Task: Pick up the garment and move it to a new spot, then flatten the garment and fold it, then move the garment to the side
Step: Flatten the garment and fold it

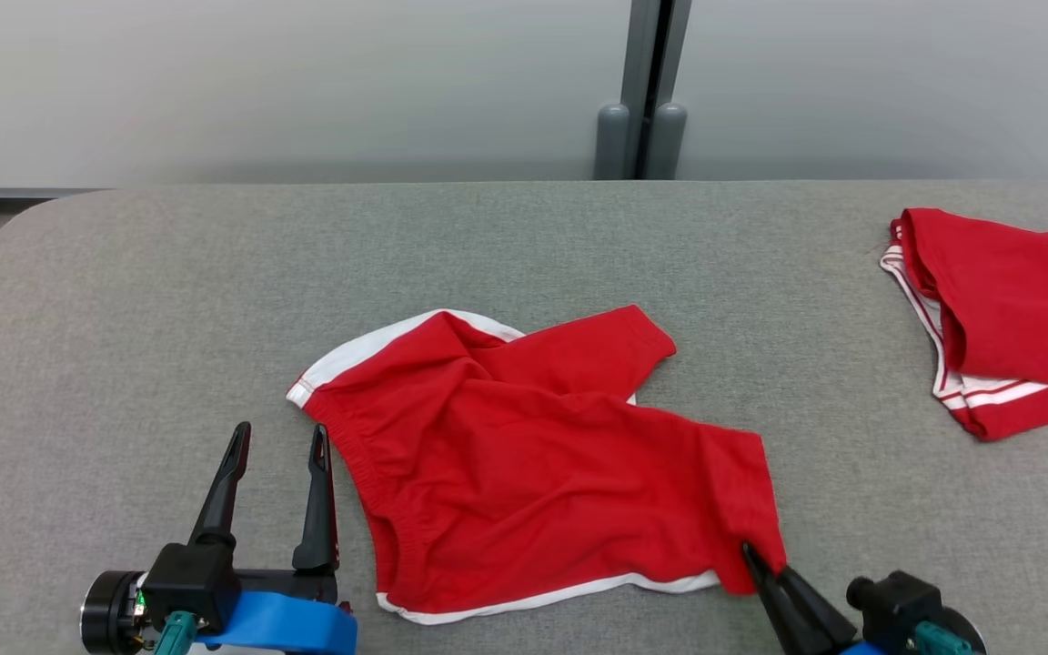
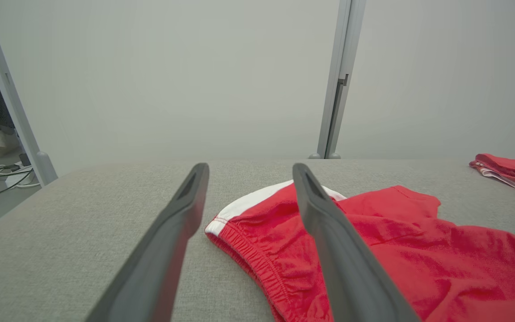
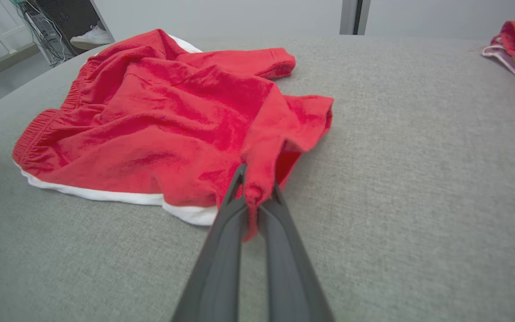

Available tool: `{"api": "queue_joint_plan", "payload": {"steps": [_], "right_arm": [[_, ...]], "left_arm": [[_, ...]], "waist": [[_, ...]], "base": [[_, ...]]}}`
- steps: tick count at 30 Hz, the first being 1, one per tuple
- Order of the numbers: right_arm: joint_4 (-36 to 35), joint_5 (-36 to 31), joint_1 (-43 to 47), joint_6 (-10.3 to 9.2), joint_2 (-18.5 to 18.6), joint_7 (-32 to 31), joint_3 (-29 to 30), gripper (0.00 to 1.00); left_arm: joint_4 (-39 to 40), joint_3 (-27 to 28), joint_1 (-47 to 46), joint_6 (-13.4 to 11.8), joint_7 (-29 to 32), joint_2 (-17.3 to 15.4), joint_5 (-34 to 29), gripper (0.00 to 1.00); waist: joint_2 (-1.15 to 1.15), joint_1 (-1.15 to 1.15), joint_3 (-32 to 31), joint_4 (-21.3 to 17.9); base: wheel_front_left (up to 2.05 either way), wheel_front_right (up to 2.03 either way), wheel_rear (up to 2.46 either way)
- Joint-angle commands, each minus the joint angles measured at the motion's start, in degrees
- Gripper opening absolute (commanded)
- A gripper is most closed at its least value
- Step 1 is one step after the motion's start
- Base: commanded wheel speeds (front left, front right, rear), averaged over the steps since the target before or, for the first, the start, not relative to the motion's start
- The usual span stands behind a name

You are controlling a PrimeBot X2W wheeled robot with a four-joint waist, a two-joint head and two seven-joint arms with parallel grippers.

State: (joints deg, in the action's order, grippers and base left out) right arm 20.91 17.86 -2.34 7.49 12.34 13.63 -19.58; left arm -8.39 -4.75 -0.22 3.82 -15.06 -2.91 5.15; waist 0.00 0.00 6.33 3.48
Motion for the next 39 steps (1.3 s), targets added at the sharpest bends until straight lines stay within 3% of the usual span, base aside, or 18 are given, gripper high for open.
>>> {"api": "queue_joint_plan", "payload": {"steps": [1, 9, 16, 23, 38, 39], "right_arm": [[-1.7, 0.5, 1.7, 0.01, 0.6, -0.8, -0.2, 0.0], [-15.8, 0.8, 11.9, 0.01, 1.5, -10.3, 1.0, 0.0], [-17.4, 0.1, 12.0, 0.01, 1.6, -11.9, 4.2, 0.0], [-11.2, 0.9, 6.5, 0.01, 2.6, -10.8, 4.2, 0.0], [16.3, 4.1, -15.2, 0.01, -0.9, -4.0, -1.4, 0.0], [17.5, 4.2, -16.2, 0.01, -1.2, -3.3, -1.4, 0.48]], "left_arm": [[0.1, 0.1, 0.3, -0.2, -0.1, 0.0, 0.3, 1.0], [0.2, 0.4, 0.4, 0.0, -0.1, 0.0, 0.2, 1.0], [-0.1, 0.0, -0.4, 0.3, -0.1, 0.0, 0.2, 1.0], [-0.4, 0.2, -0.4, 0.7, -0.1, 0.0, -0.2, 1.0], [-1.2, -1.0, -1.2, 0.8, -0.1, 0.0, -0.1, 1.0], [-1.2, -1.1, -1.1, 0.7, -0.1, 0.0, -0.1, 1.0]], "waist": [[0.0, 0.0, -0.2, -0.4], [0.0, 0.0, -0.4, -2.1], [0.0, 0.0, -0.3, -2.3], [0.0, 0.0, -0.4, -1.5], [0.0, 0.0, -0.1, 1.3], [0.0, 0.0, -0.2, 1.5]], "base": [[0.0, 0.0, 0.0], [0.0, 0.0, 0.0], [0.0, 0.0, 0.0], [0.0, 0.0, 0.0], [0.0, 0.0, 0.0], [0.0, 0.0, 0.0]]}}
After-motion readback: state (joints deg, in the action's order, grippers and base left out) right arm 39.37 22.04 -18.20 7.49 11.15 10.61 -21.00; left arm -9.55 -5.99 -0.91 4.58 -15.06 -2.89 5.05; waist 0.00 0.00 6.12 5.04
